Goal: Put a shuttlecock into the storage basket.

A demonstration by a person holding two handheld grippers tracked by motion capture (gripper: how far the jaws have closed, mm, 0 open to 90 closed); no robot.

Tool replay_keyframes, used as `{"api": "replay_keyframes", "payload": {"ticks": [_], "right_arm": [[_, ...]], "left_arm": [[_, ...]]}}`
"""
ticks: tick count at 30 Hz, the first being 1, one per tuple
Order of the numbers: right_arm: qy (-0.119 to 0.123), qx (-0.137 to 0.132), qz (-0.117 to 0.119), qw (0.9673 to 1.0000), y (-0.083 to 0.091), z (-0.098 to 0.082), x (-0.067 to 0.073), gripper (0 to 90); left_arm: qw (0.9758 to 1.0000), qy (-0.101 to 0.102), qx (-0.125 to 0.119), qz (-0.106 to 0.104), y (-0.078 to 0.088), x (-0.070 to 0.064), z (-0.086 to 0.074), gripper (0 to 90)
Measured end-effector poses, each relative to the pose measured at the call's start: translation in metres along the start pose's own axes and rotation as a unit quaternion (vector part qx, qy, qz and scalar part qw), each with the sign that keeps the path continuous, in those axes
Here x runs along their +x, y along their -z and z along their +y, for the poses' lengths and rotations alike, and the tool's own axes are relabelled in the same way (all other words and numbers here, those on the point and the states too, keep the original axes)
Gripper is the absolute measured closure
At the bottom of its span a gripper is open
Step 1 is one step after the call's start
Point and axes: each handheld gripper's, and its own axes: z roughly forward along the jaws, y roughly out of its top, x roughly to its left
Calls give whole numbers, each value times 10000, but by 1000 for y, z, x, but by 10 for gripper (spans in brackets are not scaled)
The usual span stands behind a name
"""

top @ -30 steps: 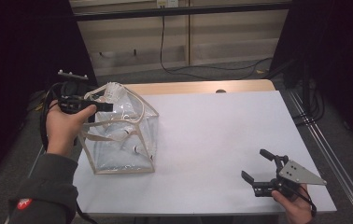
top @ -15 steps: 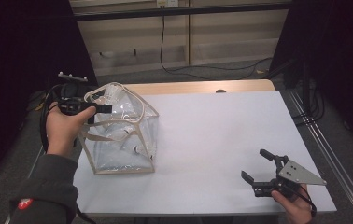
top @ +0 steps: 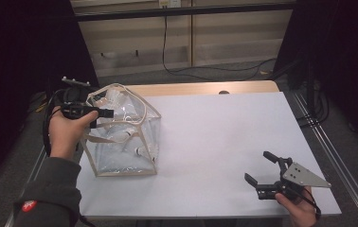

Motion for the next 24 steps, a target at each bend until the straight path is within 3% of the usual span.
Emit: {"api": "replay_keyframes", "payload": {"ticks": [24], "right_arm": [[-7, -1, -2, 10000, 0, 0, 0, 29]], "left_arm": [[9999, -31, 156, -29, -9, 4, -7, 654]]}}
